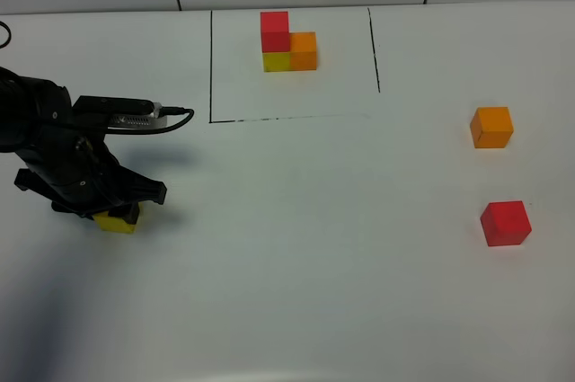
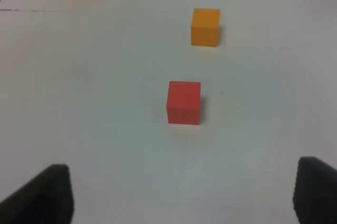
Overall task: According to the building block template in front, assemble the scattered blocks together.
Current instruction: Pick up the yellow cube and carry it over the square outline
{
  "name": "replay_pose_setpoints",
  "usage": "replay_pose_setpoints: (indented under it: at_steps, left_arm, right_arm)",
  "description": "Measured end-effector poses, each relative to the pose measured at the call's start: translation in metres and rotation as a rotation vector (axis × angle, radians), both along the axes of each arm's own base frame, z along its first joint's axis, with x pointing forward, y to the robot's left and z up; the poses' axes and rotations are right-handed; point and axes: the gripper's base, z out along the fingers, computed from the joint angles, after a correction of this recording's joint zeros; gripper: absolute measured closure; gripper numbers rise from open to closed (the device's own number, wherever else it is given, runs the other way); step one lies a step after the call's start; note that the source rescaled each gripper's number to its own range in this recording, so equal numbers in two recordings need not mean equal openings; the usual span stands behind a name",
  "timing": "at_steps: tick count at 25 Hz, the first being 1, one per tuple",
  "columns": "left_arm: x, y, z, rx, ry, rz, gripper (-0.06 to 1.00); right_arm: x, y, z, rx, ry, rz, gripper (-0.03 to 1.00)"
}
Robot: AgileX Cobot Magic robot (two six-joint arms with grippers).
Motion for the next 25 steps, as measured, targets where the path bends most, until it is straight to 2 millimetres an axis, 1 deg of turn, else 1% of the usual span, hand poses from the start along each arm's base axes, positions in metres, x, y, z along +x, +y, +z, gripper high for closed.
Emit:
replay_pose_setpoints:
  at_steps: [2,4,7,9,11,16,20,23,25]
  left_arm:
    - [0.002,0.0,0.003,0.006,0.004,-0.012,0.94]
    - [0.006,-0.001,0.009,0.014,0.016,-0.052,0.94]
    - [0.016,-0.006,0.026,0.028,0.034,-0.135,0.94]
    - [0.022,-0.015,0.039,0.046,0.036,-0.234,0.94]
    - [0.025,-0.028,0.051,0.071,0.025,-0.352,0.94]
    - [0.029,-0.076,0.08,0.108,-0.072,-0.658,0.94]
    - [0.029,-0.11,0.103,0.115,-0.138,-0.824,0.94]
    - [0.031,-0.129,0.11,0.123,-0.132,-0.905,0.94]
    - [0.034,-0.14,0.108,0.129,-0.113,-0.948,0.94]
  right_arm:
    - [0.0,0.0,0.0,0.0,0.0,0.0,0.26]
    - [0.0,0.0,0.0,0.0,0.0,0.0,0.26]
    - [0.0,0.0,0.0,0.0,0.0,0.0,0.26]
    - [0.0,0.0,0.0,0.0,0.0,0.0,0.26]
    - [0.0,0.0,0.0,0.0,0.0,0.0,0.26]
    - [0.0,0.0,0.0,0.0,0.0,0.0,0.26]
    - [0.0,0.0,0.0,0.0,0.0,0.0,0.26]
    - [0.0,0.0,0.0,0.0,0.0,0.0,0.26]
    - [0.0,0.0,0.0,0.0,0.0,0.0,0.26]
